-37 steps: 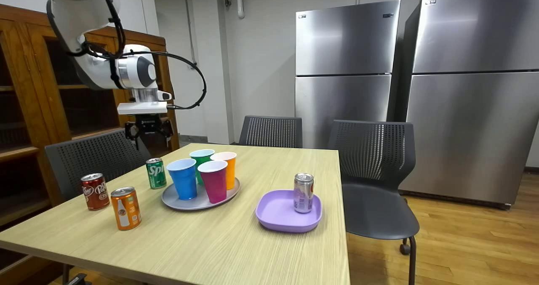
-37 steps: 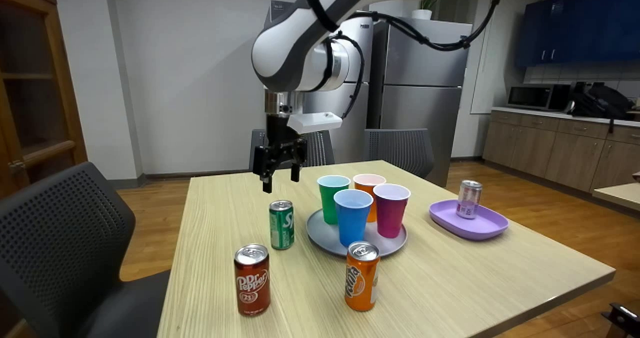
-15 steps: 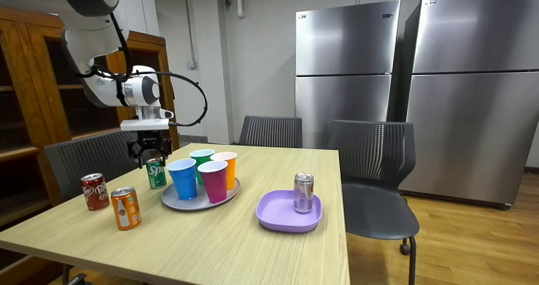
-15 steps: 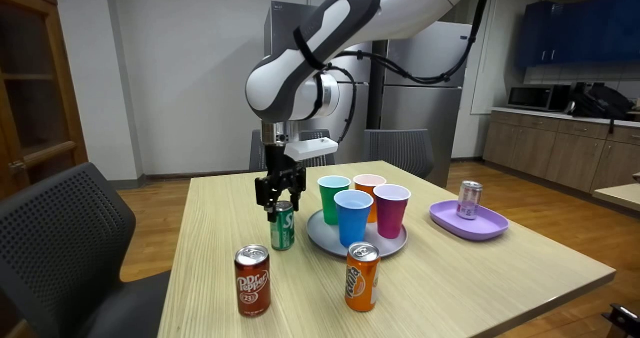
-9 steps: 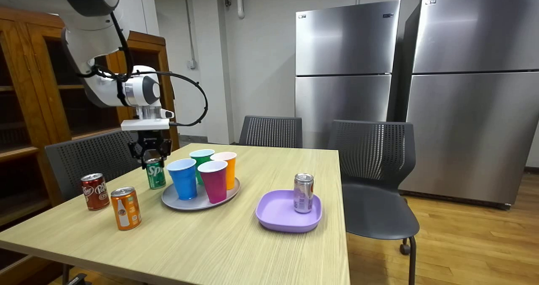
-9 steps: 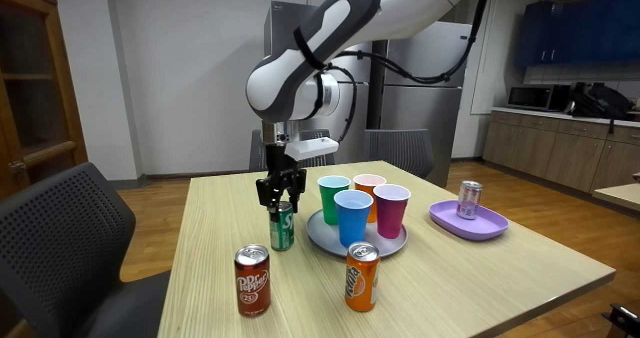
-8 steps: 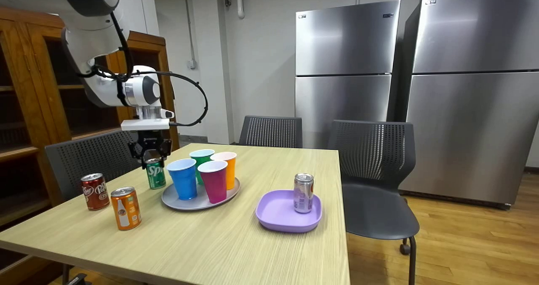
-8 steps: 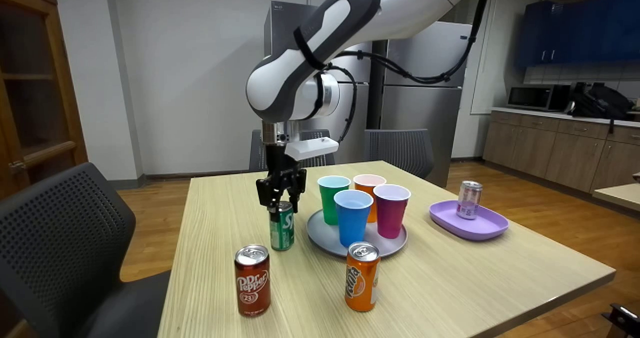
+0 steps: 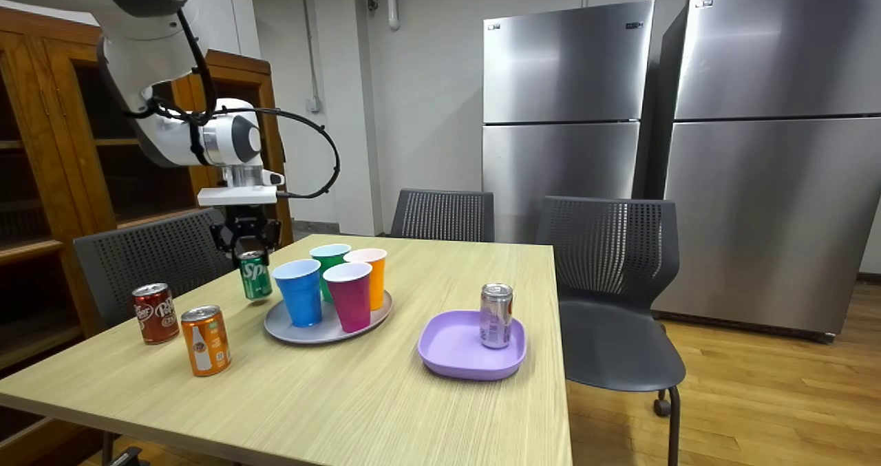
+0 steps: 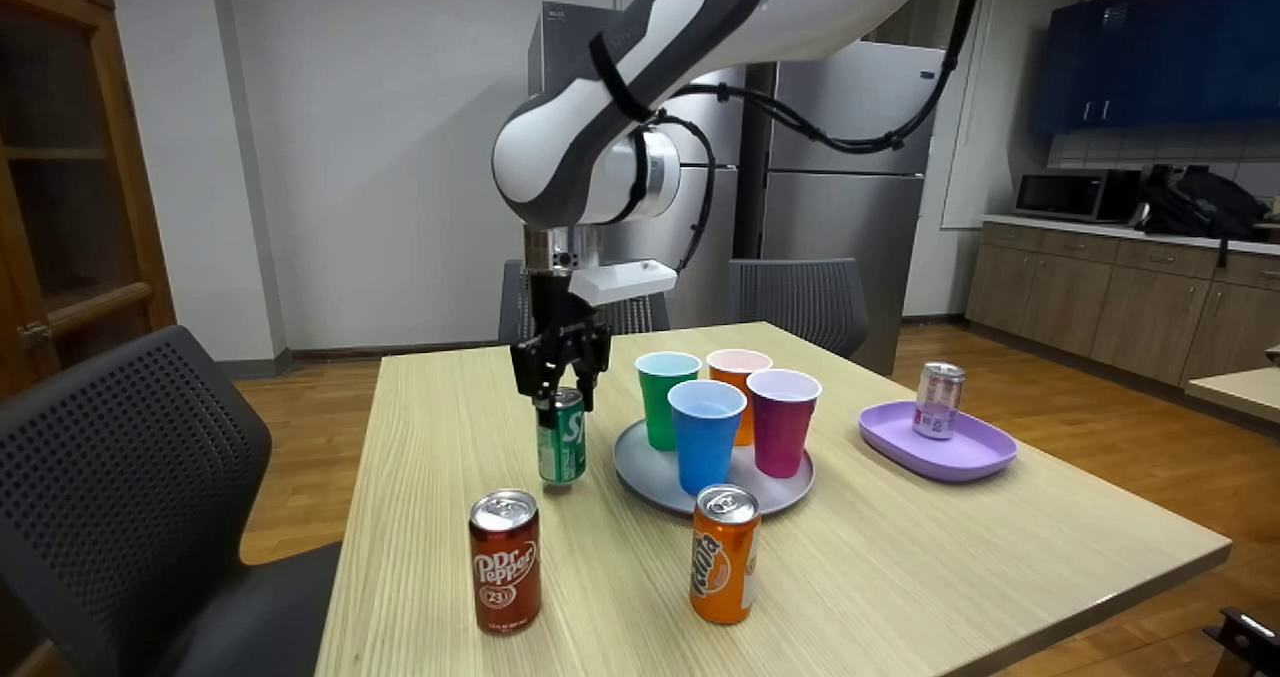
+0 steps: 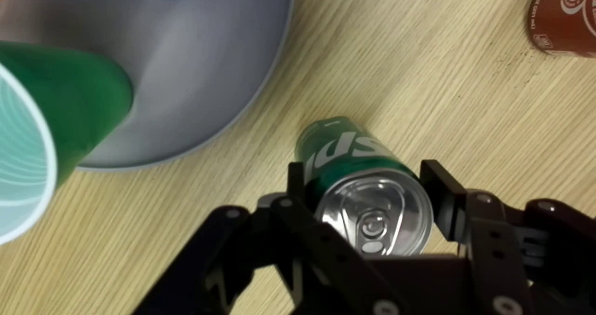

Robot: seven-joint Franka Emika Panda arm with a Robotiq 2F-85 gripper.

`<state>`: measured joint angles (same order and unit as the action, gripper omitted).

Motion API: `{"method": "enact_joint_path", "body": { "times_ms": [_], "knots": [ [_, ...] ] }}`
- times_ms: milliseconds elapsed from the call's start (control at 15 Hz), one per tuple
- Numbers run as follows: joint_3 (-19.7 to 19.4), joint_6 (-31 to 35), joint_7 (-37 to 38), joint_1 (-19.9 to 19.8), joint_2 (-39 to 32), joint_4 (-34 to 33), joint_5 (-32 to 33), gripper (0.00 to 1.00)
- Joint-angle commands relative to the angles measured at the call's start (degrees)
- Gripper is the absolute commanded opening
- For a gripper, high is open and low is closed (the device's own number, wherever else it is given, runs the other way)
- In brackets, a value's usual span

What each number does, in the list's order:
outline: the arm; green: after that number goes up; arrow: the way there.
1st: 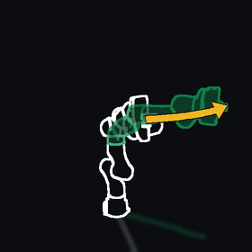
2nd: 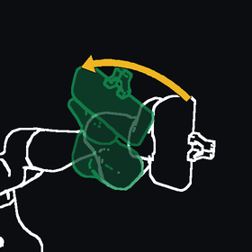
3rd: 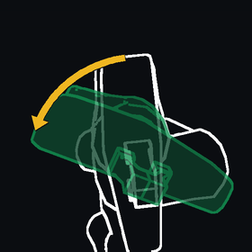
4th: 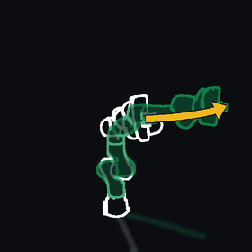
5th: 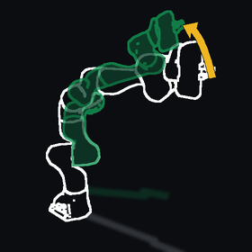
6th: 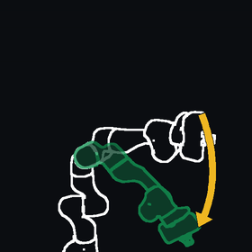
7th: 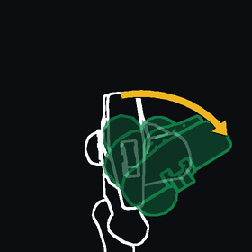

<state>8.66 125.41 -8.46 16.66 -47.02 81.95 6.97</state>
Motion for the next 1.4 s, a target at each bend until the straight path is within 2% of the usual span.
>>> {"method": "enact_joint_path", "body": {
  "times_ms": [0, 600, 1333],
  "knots": [
    [0.14, -1.29, -0.44, -0.10, 4.59, 2.97, 1.05, 0.38],
    [0.76, -2.84, -2.55, -1.49, 12.08, 6.67, 0.35, 0.38],
    [0.23, -6.35, -3.93, -5.62, 20.69, 10.25, -0.87, 0.38]
  ]
}}
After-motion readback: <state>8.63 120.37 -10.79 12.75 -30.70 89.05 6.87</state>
